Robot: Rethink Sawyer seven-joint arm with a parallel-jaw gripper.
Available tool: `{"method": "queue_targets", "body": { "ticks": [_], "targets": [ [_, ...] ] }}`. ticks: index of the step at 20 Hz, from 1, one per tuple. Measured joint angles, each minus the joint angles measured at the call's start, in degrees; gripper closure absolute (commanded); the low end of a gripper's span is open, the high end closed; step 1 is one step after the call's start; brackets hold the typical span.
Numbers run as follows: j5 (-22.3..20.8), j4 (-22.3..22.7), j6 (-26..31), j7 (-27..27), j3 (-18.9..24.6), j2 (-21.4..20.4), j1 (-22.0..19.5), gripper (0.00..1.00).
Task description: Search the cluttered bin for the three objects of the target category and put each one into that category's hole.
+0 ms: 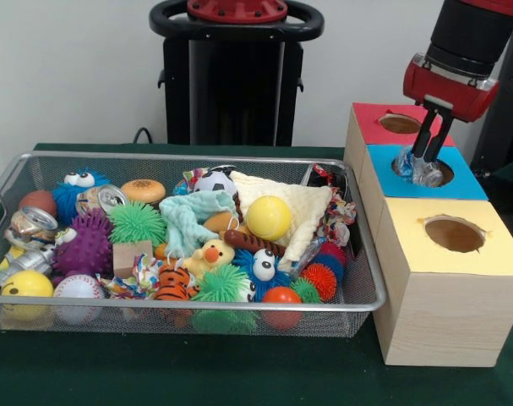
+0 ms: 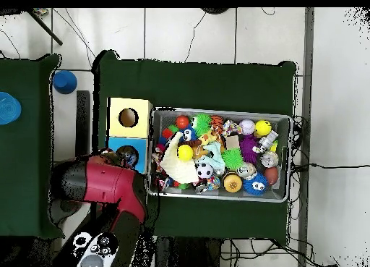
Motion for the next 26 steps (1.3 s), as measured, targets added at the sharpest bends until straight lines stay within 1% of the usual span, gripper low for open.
{"method": "queue_targets", "body": {
  "ticks": [2, 3, 12, 17, 23, 26],
  "targets": [
    [0.0, -0.1, -0.3, 0.0, 0.0, 0.3, 0.0, 1.0],
    [0.0, -0.1, -0.5, 0.0, 0.0, 0.6, 0.0, 0.0],
    [0.0, -0.2, -0.5, 0.0, 0.0, 2.0, 0.3, 0.0],
    [-0.1, -0.2, -0.5, 0.0, -0.1, 2.1, 0.3, 0.0],
    [-0.1, -0.2, -0.5, 0.0, -0.1, 0.7, 0.1, 0.0],
    [-0.5, -0.2, -0.4, 0.0, -0.1, -1.1, -0.7, 0.0]
  ]
}}
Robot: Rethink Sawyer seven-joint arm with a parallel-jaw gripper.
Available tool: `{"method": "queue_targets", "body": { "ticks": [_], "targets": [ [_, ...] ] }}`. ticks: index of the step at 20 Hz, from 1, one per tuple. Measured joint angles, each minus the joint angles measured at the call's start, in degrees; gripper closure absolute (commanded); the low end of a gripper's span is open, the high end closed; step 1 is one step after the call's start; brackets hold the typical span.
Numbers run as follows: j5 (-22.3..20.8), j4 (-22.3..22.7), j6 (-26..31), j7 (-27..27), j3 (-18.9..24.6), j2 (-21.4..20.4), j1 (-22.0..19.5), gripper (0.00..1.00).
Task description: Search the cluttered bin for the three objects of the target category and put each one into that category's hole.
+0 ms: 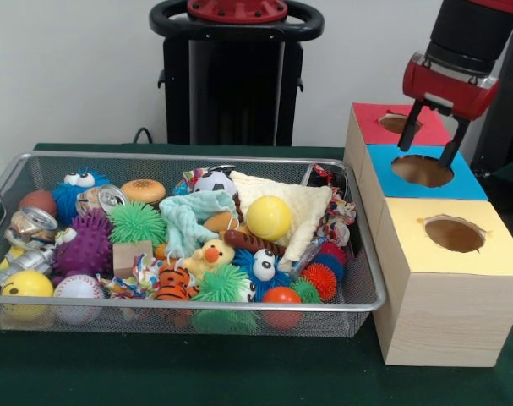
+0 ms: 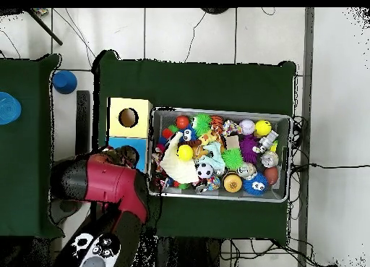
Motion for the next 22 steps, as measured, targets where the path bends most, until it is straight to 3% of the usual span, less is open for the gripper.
{"method": "queue_targets", "body": {
  "ticks": [12, 22],
  "targets": [
    [-2.4, 0.5, 0.5, 0.0, 0.2, -8.4, -7.7, 0.0],
    [-6.7, 1.9, 0.0, 0.0, 1.9, -10.2, -14.7, 0.0]
  ]
}}
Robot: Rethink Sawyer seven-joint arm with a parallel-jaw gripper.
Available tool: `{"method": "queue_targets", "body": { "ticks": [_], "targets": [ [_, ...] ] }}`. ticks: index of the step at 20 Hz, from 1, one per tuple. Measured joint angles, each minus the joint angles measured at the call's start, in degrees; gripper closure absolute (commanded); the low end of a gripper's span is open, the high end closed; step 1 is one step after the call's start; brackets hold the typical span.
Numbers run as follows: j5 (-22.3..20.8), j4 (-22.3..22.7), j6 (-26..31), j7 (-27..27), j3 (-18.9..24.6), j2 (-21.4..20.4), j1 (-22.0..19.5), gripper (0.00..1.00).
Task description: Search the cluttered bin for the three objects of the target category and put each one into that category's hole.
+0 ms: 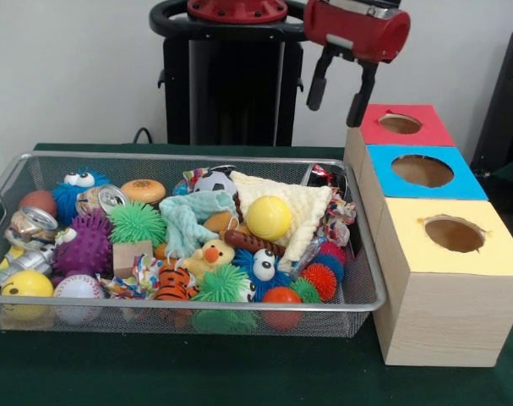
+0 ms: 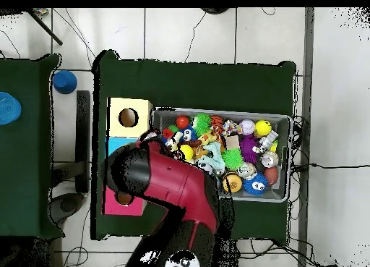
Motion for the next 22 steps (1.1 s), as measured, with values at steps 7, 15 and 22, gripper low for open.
{"method": "queue_targets", "body": {
  "ticks": [7, 15, 22],
  "targets": [
    [-3.3, 0.5, -1.1, 0.0, 1.6, 0.6, -1.1, 0.0],
    [-6.4, 0.5, -2.5, 0.0, 2.2, 1.6, -1.1, 0.0],
    [-7.4, 0.5, -4.3, 0.0, 2.2, 3.1, -1.1, 0.0]
  ]
}}
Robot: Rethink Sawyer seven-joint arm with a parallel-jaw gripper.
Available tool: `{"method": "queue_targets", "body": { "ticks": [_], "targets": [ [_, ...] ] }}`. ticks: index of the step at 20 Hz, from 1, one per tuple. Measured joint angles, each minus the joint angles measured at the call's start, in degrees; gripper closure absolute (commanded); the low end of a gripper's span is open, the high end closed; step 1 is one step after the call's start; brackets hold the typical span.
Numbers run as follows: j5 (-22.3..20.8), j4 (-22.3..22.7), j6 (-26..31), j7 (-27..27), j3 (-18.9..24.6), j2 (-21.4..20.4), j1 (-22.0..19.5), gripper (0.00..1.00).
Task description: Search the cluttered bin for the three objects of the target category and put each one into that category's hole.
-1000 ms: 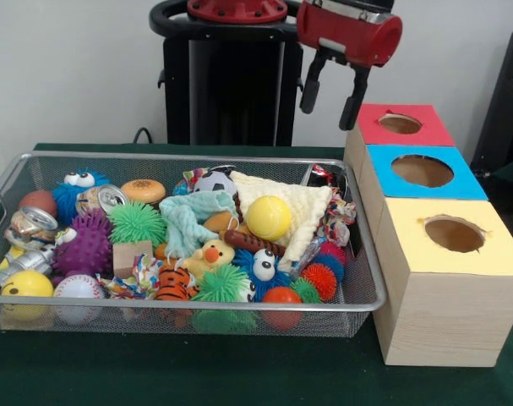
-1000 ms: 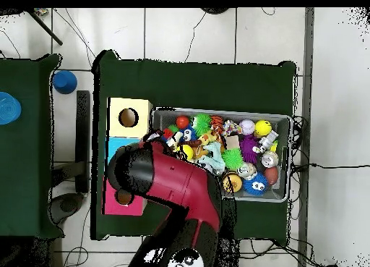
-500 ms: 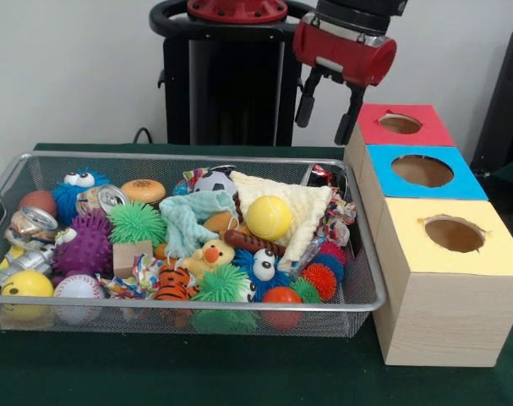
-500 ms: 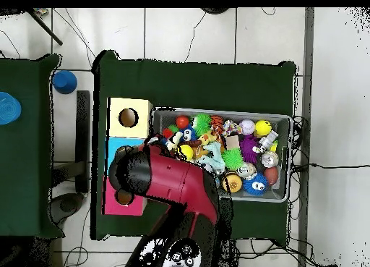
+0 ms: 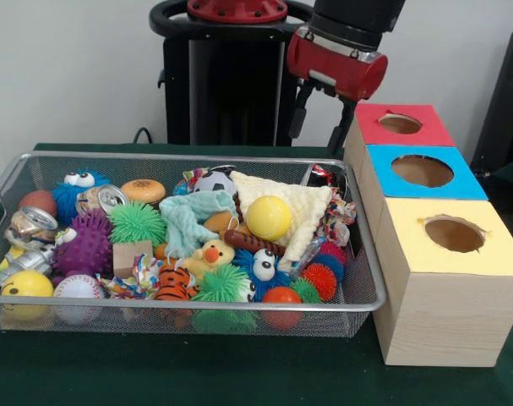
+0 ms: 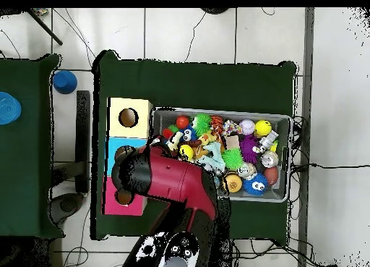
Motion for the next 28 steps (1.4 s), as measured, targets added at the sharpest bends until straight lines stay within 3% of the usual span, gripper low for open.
{"method": "queue_targets", "body": {
  "ticks": [17, 28],
  "targets": [
    [0.0, -0.1, -14.0, 0.0, 0.7, 6.7, 0.0, 0.0],
    [0.0, -0.2, -19.1, 0.0, 0.7, 10.4, 1.3, 0.0]
  ]
}}
